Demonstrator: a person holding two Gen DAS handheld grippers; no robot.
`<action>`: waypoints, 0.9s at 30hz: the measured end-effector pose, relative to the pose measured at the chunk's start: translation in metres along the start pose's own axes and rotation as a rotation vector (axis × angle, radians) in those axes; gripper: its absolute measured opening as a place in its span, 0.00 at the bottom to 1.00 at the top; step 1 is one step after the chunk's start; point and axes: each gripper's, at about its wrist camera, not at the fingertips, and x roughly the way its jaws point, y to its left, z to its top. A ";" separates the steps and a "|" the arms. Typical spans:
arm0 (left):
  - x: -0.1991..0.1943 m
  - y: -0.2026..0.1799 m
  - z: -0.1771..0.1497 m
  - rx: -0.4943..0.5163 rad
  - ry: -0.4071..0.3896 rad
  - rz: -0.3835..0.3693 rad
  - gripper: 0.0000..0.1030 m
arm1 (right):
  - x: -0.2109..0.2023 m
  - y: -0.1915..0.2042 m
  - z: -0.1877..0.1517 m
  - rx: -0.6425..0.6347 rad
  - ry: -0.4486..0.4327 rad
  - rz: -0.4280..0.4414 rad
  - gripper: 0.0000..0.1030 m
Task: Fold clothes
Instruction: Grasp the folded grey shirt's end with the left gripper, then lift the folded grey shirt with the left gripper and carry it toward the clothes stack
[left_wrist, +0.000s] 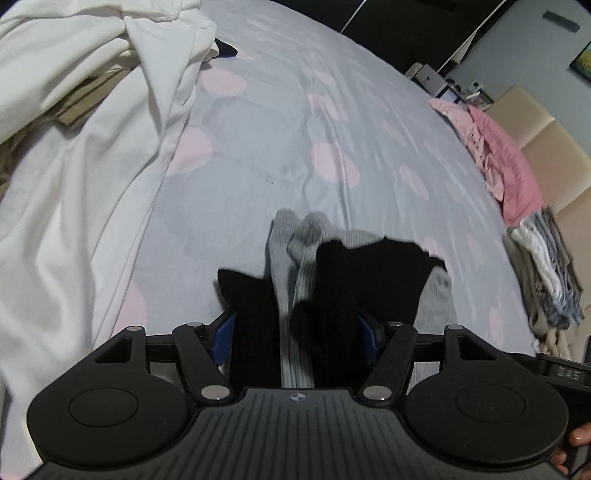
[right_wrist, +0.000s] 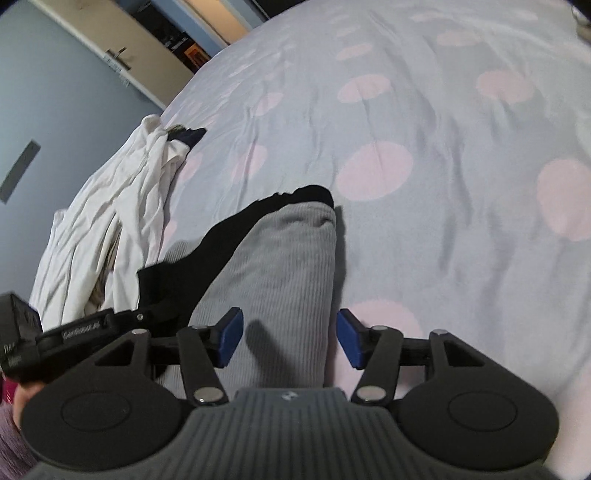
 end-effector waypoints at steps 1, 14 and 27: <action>0.003 0.002 0.002 -0.006 -0.002 -0.011 0.58 | 0.006 -0.003 0.002 0.019 0.005 0.003 0.57; 0.010 -0.004 0.008 0.019 -0.028 -0.071 0.19 | 0.028 -0.011 0.011 0.109 -0.004 0.050 0.26; -0.064 -0.057 -0.003 0.141 -0.223 -0.181 0.17 | -0.061 0.018 -0.002 0.003 -0.188 0.085 0.21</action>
